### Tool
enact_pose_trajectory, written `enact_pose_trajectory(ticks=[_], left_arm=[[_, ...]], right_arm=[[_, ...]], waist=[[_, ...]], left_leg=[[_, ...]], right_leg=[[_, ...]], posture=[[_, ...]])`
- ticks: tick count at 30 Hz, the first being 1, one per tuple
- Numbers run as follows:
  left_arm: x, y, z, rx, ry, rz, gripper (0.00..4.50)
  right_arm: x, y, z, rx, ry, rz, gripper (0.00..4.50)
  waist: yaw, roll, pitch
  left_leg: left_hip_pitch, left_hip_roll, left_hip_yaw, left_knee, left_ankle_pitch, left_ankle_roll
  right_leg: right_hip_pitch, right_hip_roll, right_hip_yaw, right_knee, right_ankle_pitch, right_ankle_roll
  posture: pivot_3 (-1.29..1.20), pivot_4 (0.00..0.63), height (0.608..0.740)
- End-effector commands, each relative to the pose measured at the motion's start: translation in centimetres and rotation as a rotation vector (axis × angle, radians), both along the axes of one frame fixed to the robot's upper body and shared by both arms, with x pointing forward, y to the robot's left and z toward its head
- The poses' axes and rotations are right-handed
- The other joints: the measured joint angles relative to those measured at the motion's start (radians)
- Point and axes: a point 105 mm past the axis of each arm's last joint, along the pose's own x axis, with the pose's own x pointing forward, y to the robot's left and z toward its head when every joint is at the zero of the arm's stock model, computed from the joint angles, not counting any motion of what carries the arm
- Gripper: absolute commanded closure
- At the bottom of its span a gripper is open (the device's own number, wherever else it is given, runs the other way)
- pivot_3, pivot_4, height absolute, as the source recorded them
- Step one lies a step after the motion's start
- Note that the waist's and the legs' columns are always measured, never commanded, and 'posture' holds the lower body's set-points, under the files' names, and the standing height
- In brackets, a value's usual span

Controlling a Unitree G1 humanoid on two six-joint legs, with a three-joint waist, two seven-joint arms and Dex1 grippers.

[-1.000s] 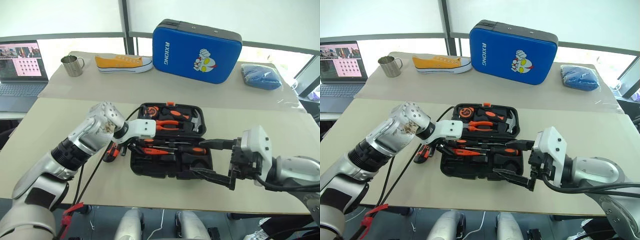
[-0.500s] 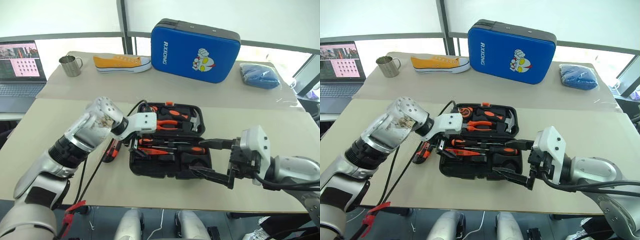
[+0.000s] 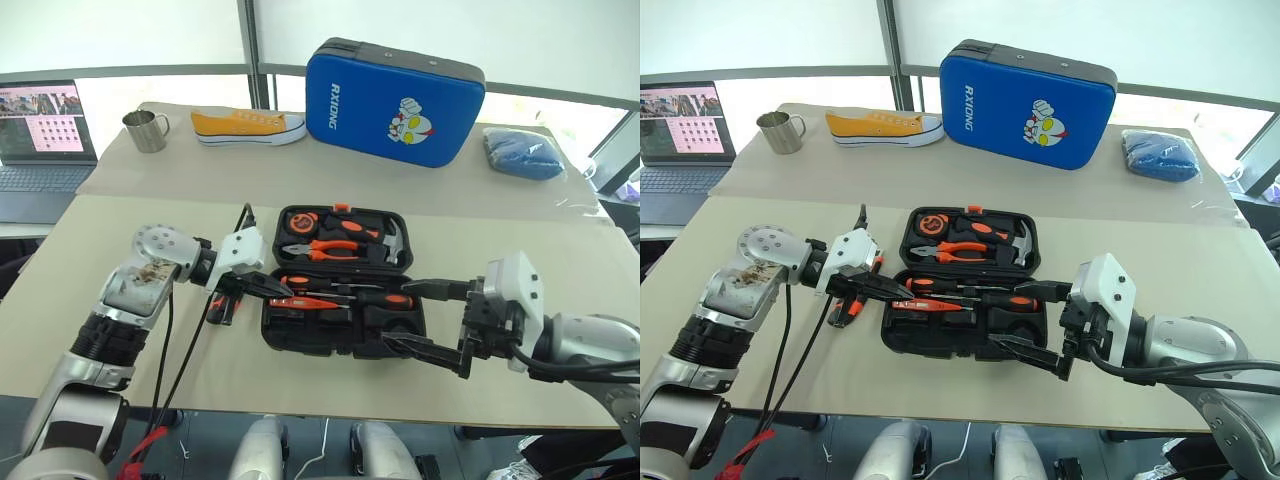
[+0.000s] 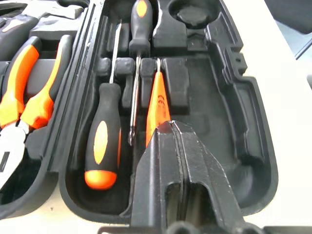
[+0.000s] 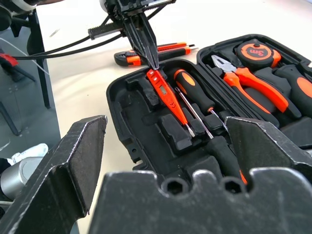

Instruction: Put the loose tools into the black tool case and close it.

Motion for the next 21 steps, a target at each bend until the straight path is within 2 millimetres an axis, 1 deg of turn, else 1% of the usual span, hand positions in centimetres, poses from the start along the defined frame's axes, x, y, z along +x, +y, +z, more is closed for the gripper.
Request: enact_pose_trajectory(ticks=[1, 4, 9, 14, 21], left_arm=[[0.3, -0.6, 0.0, -0.010, -0.073, -0.025, 4.48], [0.1, -0.8, -0.6, 0.002, -0.079, -0.045, 4.48], [0.1, -1.0, -1.1, 0.014, -0.090, -0.064, 4.48], [-0.1, -1.5, -1.6, 0.019, -0.091, -0.087, 4.48], [0.4, -2.2, -2.5, 0.036, -0.116, -0.095, 4.48]], right_arm=[[0.2, -0.2, 0.8, -0.003, -0.036, -0.004, 0.00], [0.2, -0.2, 0.8, -0.003, -0.034, -0.005, 0.00], [0.1, -0.2, 0.6, -0.004, -0.030, -0.007, 0.00], [0.1, -0.3, 0.4, -0.006, -0.023, -0.015, 0.00], [0.0, -0.4, 0.4, -0.006, -0.022, -0.019, 0.00]], waist=[[-0.002, 0.000, 0.000], [-0.004, 0.000, 0.000], [-0.005, 0.000, 0.000], [-0.003, 0.000, 0.000], [-0.004, 0.000, 0.000]], left_leg=[[0.000, 0.000, 0.000, 0.000, 0.000, 0.000], [0.000, 0.000, 0.000, 0.000, 0.000, 0.000], [0.000, 0.000, 0.000, 0.000, 0.000, 0.000], [0.000, 0.000, 0.000, 0.000, 0.000, 0.000], [0.000, 0.000, 0.000, 0.000, 0.000, 0.000]], right_leg=[[0.000, 0.000, 0.000, 0.000, 0.000, 0.000], [0.000, 0.000, 0.000, 0.000, 0.000, 0.000], [-0.001, 0.001, 0.000, 0.000, 0.000, 0.000], [0.000, 0.000, 0.000, 0.000, 0.000, 0.000], [0.000, 0.001, 0.000, 0.000, 0.000, 0.000]], posture=[[0.00, 0.150, 0.739], [0.00, 0.150, 0.739], [0.00, 0.150, 0.739], [0.00, 0.150, 0.739], [0.00, 0.150, 0.739]])
